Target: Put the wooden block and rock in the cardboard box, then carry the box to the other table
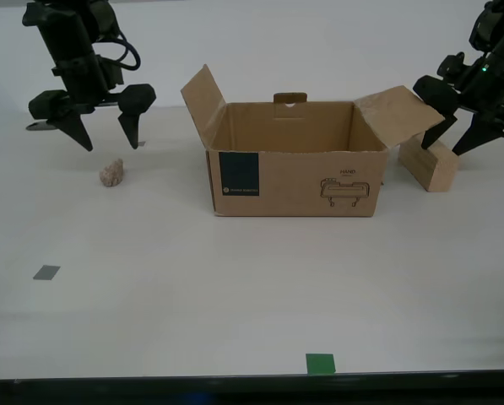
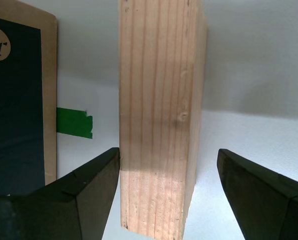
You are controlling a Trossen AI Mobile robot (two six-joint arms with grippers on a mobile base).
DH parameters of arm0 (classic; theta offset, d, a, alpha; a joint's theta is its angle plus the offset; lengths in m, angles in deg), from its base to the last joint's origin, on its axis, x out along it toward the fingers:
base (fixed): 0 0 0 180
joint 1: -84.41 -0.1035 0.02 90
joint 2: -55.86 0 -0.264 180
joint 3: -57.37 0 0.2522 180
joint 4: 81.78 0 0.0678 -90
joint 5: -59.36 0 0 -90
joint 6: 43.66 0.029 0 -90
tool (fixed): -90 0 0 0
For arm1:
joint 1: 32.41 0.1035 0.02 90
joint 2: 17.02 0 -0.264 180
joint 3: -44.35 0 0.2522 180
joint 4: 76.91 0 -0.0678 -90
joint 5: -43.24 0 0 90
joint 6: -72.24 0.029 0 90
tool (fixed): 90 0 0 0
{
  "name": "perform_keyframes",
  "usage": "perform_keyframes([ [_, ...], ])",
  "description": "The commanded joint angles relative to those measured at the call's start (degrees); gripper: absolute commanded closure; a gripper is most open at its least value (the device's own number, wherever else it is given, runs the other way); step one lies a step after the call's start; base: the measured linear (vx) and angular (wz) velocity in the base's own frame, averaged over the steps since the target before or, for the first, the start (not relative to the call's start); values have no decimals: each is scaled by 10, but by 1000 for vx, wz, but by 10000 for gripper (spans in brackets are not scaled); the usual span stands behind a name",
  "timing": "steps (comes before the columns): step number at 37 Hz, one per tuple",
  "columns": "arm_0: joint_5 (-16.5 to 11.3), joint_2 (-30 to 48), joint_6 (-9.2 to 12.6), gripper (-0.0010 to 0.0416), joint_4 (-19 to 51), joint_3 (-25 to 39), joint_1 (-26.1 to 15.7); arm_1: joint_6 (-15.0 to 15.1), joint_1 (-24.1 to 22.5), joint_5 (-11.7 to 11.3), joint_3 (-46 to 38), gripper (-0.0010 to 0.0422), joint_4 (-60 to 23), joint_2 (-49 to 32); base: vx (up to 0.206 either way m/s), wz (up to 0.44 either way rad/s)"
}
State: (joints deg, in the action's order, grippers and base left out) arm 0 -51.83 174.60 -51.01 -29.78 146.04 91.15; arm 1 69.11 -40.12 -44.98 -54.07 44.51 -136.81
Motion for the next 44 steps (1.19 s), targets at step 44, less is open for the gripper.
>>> perform_keyframes([
  [44,-14,0,-1,164,-8,0,-5,-35,9,-14,118,23,137,0,0,0],
])
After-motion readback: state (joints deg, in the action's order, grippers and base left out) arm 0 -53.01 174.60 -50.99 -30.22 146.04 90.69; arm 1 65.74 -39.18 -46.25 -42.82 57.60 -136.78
